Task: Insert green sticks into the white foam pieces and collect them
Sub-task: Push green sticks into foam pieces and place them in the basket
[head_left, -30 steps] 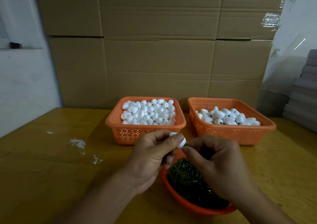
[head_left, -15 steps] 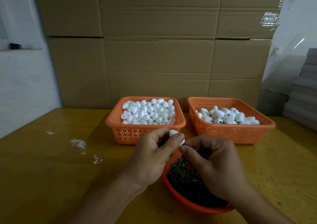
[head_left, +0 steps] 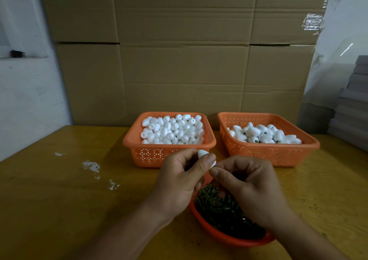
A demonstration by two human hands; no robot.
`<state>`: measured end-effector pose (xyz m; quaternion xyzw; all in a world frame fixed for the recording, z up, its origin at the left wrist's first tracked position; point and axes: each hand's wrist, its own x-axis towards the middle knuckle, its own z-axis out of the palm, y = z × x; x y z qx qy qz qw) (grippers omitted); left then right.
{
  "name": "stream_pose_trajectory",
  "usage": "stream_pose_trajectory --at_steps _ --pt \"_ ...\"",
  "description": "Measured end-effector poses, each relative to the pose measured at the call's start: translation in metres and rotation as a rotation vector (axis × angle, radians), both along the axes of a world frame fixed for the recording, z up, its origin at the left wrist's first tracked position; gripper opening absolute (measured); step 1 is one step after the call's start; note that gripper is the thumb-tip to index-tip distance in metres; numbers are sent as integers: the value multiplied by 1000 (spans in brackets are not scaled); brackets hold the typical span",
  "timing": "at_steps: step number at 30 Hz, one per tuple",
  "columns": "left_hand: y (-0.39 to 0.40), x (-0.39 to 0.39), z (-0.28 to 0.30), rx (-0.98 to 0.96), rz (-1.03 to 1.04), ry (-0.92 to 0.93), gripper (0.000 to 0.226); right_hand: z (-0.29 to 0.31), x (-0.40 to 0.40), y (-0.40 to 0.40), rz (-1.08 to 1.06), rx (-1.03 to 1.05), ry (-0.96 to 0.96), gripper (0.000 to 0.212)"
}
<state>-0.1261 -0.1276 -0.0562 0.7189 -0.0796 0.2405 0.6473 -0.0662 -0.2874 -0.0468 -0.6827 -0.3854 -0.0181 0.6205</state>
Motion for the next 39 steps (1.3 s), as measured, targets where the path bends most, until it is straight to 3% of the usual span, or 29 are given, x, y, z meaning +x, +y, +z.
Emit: stream_pose_trajectory --at_steps 4,17,20,23,25,29,33,39 --pt "0 0 0 -1 -13 6 36 0 1 0 8 1 8 16" --pt "-3 0 -2 -6 -67 11 17 2 4 0 -16 31 11 20" --pt "-3 1 -7 42 -50 7 29 9 12 -6 -148 5 -41 19" --pt "-3 2 -10 134 18 -10 13 14 33 -14 -314 -12 -48 9" --pt "-3 2 -12 167 30 -2 8 14 53 -18 -433 -40 -73 16" --pt "-3 1 -13 203 22 -4 32 8 107 -29 -693 -116 -39 11" --pt "-5 0 -12 294 51 -76 58 3 147 -45 -964 -213 -25 21" --pt "-6 -1 -13 321 93 -94 62 5 175 -53 -1147 -601 -85 28"
